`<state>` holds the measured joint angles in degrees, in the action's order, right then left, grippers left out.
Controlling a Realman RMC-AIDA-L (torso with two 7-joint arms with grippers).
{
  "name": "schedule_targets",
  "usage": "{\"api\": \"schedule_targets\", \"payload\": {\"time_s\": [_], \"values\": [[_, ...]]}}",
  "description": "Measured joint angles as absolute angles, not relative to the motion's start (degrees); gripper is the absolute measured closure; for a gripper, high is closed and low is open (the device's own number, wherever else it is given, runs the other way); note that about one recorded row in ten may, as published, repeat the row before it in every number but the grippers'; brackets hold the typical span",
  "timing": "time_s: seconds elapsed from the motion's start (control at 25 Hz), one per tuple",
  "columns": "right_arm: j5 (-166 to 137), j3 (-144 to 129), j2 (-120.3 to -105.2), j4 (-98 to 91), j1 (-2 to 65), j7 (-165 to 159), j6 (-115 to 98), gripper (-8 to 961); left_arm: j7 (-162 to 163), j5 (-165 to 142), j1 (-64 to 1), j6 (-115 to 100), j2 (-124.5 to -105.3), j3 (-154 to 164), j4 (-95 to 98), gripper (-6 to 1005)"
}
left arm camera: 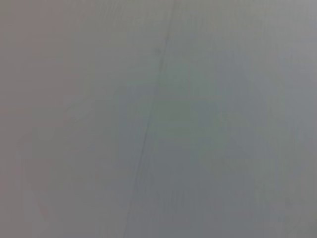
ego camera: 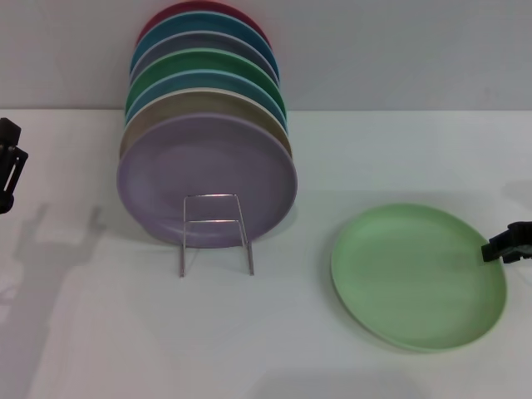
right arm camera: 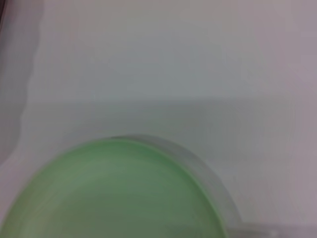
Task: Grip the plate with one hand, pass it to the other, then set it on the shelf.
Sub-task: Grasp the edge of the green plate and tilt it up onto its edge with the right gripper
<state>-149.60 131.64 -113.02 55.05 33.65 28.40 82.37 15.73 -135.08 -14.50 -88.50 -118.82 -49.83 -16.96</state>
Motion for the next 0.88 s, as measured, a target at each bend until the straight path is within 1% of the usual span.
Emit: {"api": "schedule_targets", "payload": {"time_s": [0.32, 0.52, 0.76, 0.88], "values": [[-149.84, 131.5, -113.02, 53.13, 34.53, 29.17, 81.88, 632, 15.73, -135.09, -14.5, -88.5, -118.83, -49.74, -16.96, 145], [-150.11, 130.73, -113.01, 52.91, 34.71, 29.19, 81.87, 736, 15.73, -135.09, -14.5, -88.54, -118.83, -49.74, -16.96, 145], [-150.3, 130.7, -112.97, 52.9, 34.72, 29.19, 81.78, 784, 15.73, -135.08, -14.5, -88.71, -118.83, -49.75, -16.96, 146], [-150.3, 130.7, -112.95, 52.9, 34.72, 29.19, 81.71, 783, 15.73, -135.08, -14.5, -88.76, -118.83, -49.75, -16.96, 146]]}}
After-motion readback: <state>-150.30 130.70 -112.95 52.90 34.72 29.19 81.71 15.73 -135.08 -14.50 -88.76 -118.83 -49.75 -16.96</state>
